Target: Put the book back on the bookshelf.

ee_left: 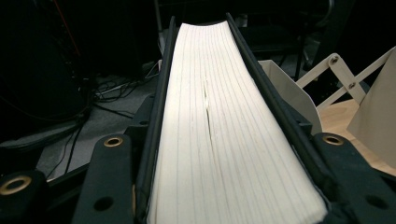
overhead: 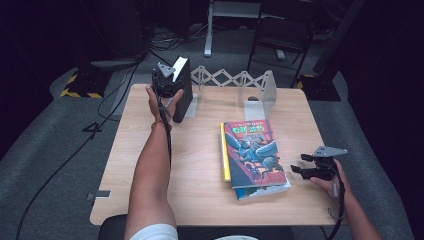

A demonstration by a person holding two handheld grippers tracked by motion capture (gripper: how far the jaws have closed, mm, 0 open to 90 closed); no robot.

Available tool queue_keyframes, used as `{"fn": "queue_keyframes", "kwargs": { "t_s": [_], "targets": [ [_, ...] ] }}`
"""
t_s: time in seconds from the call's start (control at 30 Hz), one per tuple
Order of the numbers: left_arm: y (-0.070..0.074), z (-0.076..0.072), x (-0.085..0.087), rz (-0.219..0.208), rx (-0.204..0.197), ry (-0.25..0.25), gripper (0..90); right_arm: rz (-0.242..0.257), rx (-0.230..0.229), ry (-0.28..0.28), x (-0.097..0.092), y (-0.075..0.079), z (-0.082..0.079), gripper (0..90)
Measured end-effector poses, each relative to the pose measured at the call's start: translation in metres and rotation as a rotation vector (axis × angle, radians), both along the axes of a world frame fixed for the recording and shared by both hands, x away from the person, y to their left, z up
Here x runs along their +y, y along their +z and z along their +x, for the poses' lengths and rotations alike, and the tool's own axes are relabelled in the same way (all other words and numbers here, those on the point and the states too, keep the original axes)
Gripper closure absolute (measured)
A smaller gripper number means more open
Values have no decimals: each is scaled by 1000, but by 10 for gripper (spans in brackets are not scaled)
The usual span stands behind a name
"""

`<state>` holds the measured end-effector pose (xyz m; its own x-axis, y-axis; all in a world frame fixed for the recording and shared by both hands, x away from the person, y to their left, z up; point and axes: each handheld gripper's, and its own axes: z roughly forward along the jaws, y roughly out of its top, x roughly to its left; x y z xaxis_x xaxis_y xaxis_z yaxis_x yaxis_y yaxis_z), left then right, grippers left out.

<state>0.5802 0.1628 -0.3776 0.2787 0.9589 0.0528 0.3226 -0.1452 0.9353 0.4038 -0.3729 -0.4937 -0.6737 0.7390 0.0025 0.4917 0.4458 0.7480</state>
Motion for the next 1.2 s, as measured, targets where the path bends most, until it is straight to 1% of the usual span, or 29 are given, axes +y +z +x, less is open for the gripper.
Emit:
{"fn": "queue_keyframes", "kwargs": {
  "t_s": [0.07, 0.1, 0.13, 0.17, 0.2, 0.23, 0.27, 0.33, 0.37, 0.4, 0.43, 0.53, 0.57, 0.6, 0.63, 0.67, 0.7, 0.73, 0.77, 0.8, 0.83, 0.87, 0.9, 0.93, 0.97, 1.0, 1.03, 1.07, 1.2],
  "targets": [
    [3, 0, -2, 29, 10, -5, 471, 1, 1, 1, 0, 0, 0, 295],
    [4, 0, -3, 38, 6, -9, 463, -2, 1, 4, 1, 0, 0, 295],
    [9, -1, -4, 49, -6, -28, 449, -4, 2, 8, 1, 0, 0, 295],
    [9, -1, -4, 49, -6, -28, 444, -4, 2, 8, 1, 0, 0, 295],
    [14, -2, -6, 60, -10, -36, 444, -4, 3, 9, 1, 0, 0, 295],
    [18, -1, -6, 62, 7, -53, 429, -8, 4, 12, 2, -1, 0, 295],
    [21, 1, -7, 80, 29, -60, 415, -13, 8, 16, 2, -1, 0, 295],
    [26, 1, -9, 121, 33, -68, 415, -19, 14, 23, 3, -2, 0, 296],
    [27, 3, -8, 123, 48, -73, 409, -23, 15, 26, 4, -2, 0, 296],
    [28, 6, -8, 120, 78, -72, 408, -24, 18, 31, 4, -2, 0, 296],
    [28, 8, -7, 125, 92, -75, 402, -26, 16, 32, 5, -2, 0, 296],
    [29, 12, -10, 162, 122, -75, 387, -22, 17, 37, 5, -2, -1, 296],
    [30, 13, -11, 165, 134, -79, 384, -20, 19, 37, 5, -2, 0, 296],
    [30, 13, -11, 165, 134, -79, 375, -20, 19, 37, 5, -2, 0, 296],
    [30, 16, -12, 174, 159, -85, 375, -18, 22, 36, 4, -2, 0, 296],
    [29, 18, -14, 184, 176, -88, 358, -14, 25, 37, 4, -2, 0, 296],
    [29, 19, -16, 200, 187, -85, 348, -15, 28, 37, 5, -3, 0, 296],
    [30, 19, -18, 230, 175, -62, 368, -17, 32, 44, 5, -3, 0, 297],
    [30, 19, -18, 230, 175, -62, 380, -18, 33, 47, 6, -4, 0, 297],
    [29, 21, -17, 217, 180, -57, 381, -20, 34, 46, 6, -4, 0, 297],
    [29, 21, -17, 217, 180, -57, 374, -20, 34, 46, 6, -4, 0, 297],
    [28, 23, -16, 197, 190, -60, 374, -17, 37, 48, 6, -4, 0, 297],
    [28, 24, -15, 194, 196, -64, 374, -21, 41, 49, 6, -5, 1, 297],
    [29, 24, -15, 197, 201, -57, 375, -21, 38, 49, 6, -5, 0, 298],
    [30, 25, -14, 212, 206, -34, 415, -18, 38, 48, 5, -5, 1, 298],
    [30, 25, -14, 212, 206, -34, 429, -18, 38, 48, 5, -5, 1, 298],
    [30, 25, -12, 197, 208, -45, 429, -18, 39, 47, 5, -5, 1, 298],
    [30, 25, -11, 184, 210, -43, 446, -16, 38, 49, 5, -5, 0, 298],
    [30, 24, -8, 128, 201, -69, 491, -16, 37, 50, 5, -5, 1, 297]
  ]
}}
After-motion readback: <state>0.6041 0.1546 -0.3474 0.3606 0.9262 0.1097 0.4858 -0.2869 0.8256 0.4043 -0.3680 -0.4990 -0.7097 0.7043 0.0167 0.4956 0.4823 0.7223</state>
